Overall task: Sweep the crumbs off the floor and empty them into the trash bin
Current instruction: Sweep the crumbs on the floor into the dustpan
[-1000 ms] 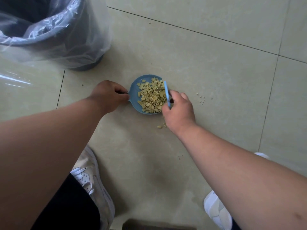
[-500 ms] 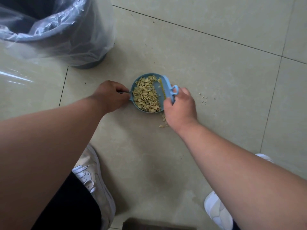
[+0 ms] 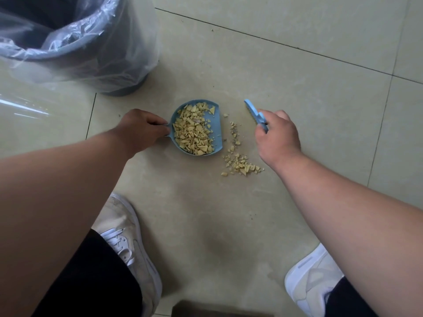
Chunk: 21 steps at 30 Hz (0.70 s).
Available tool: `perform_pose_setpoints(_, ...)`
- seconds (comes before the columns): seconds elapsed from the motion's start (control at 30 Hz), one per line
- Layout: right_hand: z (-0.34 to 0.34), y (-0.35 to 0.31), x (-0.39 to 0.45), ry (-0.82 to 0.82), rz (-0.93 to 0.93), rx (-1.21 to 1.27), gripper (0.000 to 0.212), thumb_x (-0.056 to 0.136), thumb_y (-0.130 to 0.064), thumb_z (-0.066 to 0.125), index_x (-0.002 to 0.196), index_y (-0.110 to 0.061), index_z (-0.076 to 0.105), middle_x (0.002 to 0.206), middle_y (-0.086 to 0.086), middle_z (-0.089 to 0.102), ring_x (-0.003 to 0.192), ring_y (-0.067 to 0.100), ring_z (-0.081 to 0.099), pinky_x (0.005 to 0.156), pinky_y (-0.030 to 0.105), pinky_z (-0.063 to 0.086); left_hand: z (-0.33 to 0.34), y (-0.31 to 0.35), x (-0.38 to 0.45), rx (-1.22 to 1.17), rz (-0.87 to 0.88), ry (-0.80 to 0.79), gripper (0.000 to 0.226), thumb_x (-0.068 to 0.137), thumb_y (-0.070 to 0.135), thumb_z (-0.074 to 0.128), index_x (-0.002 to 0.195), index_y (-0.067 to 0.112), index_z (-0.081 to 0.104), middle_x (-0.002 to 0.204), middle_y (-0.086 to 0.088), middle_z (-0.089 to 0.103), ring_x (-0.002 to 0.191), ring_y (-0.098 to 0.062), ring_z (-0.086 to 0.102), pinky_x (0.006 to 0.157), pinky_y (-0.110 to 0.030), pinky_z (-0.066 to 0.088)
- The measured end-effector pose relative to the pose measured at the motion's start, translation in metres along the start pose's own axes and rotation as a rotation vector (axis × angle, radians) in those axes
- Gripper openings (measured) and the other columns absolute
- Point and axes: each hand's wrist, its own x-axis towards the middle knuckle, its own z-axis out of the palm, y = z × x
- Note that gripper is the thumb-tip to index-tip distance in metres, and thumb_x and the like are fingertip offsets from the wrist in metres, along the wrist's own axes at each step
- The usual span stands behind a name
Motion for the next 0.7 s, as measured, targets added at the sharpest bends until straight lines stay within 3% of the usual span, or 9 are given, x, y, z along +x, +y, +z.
perform_pose_setpoints(0.17,0.009,-0.014,0.005,-0.1,-0.173,0.001,0.045,0.096,-0.009,0.056,0.135,-0.029,0.067,0.097,-0.001,0.05,0.093,0.023,0.055,0.079,0.03,0.049,-0.007,-0.012,-0.002,-0.002,-0.036,0.021,0.007,0.081,0.019,0.089,0.087,0.018,0.086,0.073,-0.004,0.073,0.046,-0.002,0.054,0.05,-0.02,0.048)
perform_pose_setpoints(0.27,0.009,-0.011,-0.002,-0.169,-0.284,-0.056,0.05,0.093,-0.004,0.06,0.134,-0.031,0.069,0.099,0.0,0.054,0.103,0.024,0.05,0.089,0.036,0.05,-0.01,-0.017,-0.003,-0.042,-0.054,0.025,0.005,0.081,0.015,0.088,0.085,0.017,0.084,0.073,-0.005,0.071,0.047,-0.002,0.053,0.044,-0.016,0.047)
perform_pose_setpoints(0.37,0.005,0.0,-0.015,-0.244,-0.301,-0.085,0.054,0.087,0.0,0.059,0.126,-0.036,0.072,0.102,-0.002,0.057,0.108,0.021,0.046,0.089,0.039,0.05,-0.013,-0.019,-0.002,-0.066,-0.077,0.035,0.004,0.082,0.016,0.087,0.086,0.016,0.085,0.073,-0.002,0.072,0.048,-0.001,0.054,0.044,-0.015,0.046)
perform_pose_setpoints(0.47,0.003,0.008,-0.029,-0.2,-0.273,-0.049,0.053,0.084,0.003,0.056,0.116,-0.035,0.076,0.101,-0.003,0.06,0.108,0.022,0.047,0.088,0.04,0.051,-0.013,-0.02,-0.003,-0.084,-0.083,0.042,0.003,0.082,0.017,0.086,0.085,0.016,0.085,0.069,0.001,0.072,0.053,-0.003,0.059,0.049,-0.018,0.048)
perform_pose_setpoints(0.57,-0.001,0.005,-0.036,-0.073,-0.215,0.038,0.043,0.086,0.001,0.056,0.11,-0.027,0.078,0.093,-0.005,0.06,0.097,0.021,0.052,0.079,0.027,0.043,-0.012,-0.019,-0.005,-0.083,-0.082,0.041,0.003,0.08,0.018,0.087,0.082,0.017,0.085,0.068,0.002,0.072,0.063,-0.013,0.06,0.06,-0.025,0.049)
perform_pose_setpoints(0.63,-0.003,-0.003,-0.04,-0.062,-0.049,0.15,0.029,0.086,-0.006,0.056,0.097,-0.026,0.074,0.082,-0.007,0.056,0.076,0.015,0.054,0.067,0.022,0.039,-0.014,-0.019,-0.006,-0.079,-0.087,0.046,0.003,0.08,0.018,0.087,0.081,0.018,0.085,0.06,0.008,0.07,0.061,-0.012,0.058,0.06,-0.026,0.048)
perform_pose_setpoints(0.7,0.001,-0.011,-0.047,-0.165,0.184,0.27,0.015,0.086,-0.012,0.058,0.09,-0.02,0.069,0.073,-0.005,0.062,0.061,0.013,0.056,0.056,0.023,0.042,-0.017,-0.02,-0.008,-0.067,-0.096,0.047,0.003,0.081,0.017,0.086,0.08,0.018,0.084,0.054,0.011,0.067,0.059,-0.013,0.055,0.058,-0.026,0.047)
